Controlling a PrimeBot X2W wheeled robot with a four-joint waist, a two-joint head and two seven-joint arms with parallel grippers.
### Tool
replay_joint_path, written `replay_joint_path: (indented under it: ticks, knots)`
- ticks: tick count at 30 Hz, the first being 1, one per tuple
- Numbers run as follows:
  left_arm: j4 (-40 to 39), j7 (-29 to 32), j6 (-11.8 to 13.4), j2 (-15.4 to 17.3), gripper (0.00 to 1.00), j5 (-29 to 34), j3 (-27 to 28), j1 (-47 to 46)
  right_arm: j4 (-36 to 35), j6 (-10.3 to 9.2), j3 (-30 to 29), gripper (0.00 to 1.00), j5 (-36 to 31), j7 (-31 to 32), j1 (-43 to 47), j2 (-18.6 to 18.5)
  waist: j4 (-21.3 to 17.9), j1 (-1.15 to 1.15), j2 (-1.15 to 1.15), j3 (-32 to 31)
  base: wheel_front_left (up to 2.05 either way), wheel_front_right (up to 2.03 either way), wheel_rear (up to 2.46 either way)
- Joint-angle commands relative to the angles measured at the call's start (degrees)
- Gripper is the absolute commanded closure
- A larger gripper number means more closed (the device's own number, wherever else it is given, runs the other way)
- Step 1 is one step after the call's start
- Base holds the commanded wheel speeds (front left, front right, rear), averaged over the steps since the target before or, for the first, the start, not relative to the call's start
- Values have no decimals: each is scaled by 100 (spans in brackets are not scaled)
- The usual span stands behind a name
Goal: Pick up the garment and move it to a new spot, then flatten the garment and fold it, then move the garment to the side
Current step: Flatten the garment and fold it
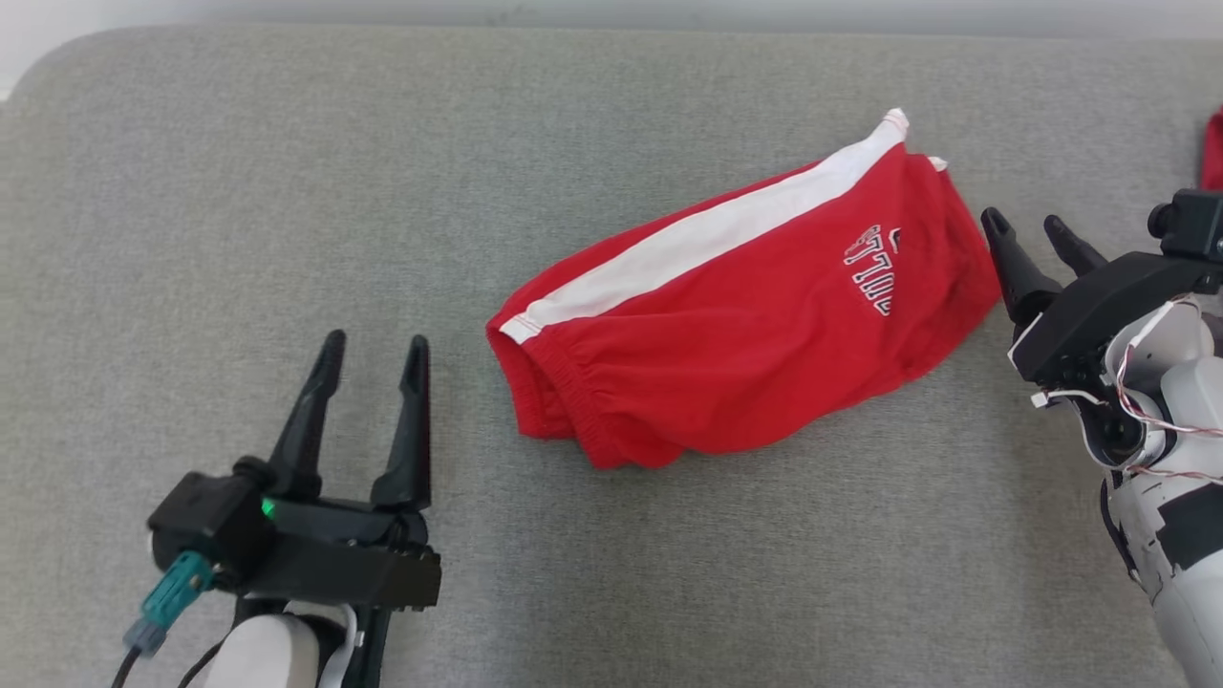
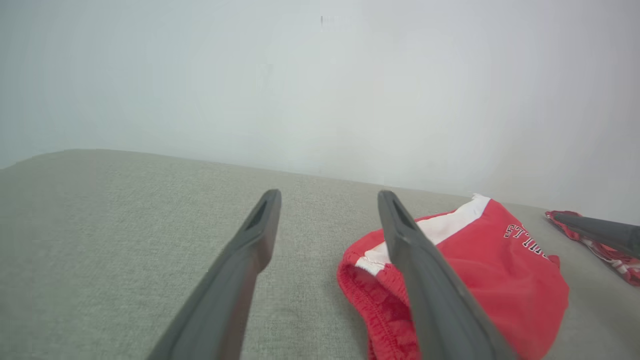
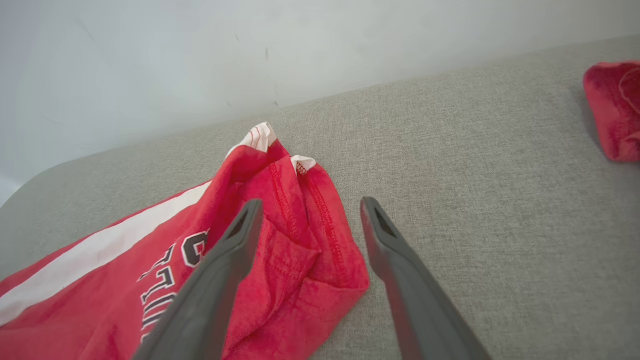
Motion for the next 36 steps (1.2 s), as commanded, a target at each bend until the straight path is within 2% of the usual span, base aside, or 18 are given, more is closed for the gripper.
replay_joint_path:
  ticks: [1,9,17,22,26,28,29,36]
  knots:
    - [-161,-5,38,-45,0,98,136,172,129,2,77,0,-8,-89,-126,-50,118,1,0,59,0,0,0]
    - [-472,-4,144,-90,0,284,504,510,765,2,536,0,-264,-231,-525,-52,295,1,0,162,0,0,0]
    - [-509,-4,254,-92,0,118,491,566,1538,2,1207,0,-778,-407,-842,-350,446,1,0,257,0,0,0]
    - [-584,-4,368,-90,0,95,411,553,1897,0,1338,0,-809,-470,-906,-430,451,1,0,318,0,0,0]
    - [-593,-4,390,-92,0,98,378,466,2110,0,1447,0,-642,-343,-904,-286,435,1,0,356,0,0,0]
    - [-603,-4,416,-90,0,109,351,462,2162,0,1543,64,-521,-215,-856,-204,428,1,0,352,0,0,0]
    - [-599,-4,425,-90,0,115,341,466,2159,0,1584,100,-455,-172,-838,-171,421,1,0,342,0,0,0]
    - [-463,-4,352,-90,0,200,467,645,2000,0,1703,100,32,-410,-648,-181,279,1,0,54,0,0,0]
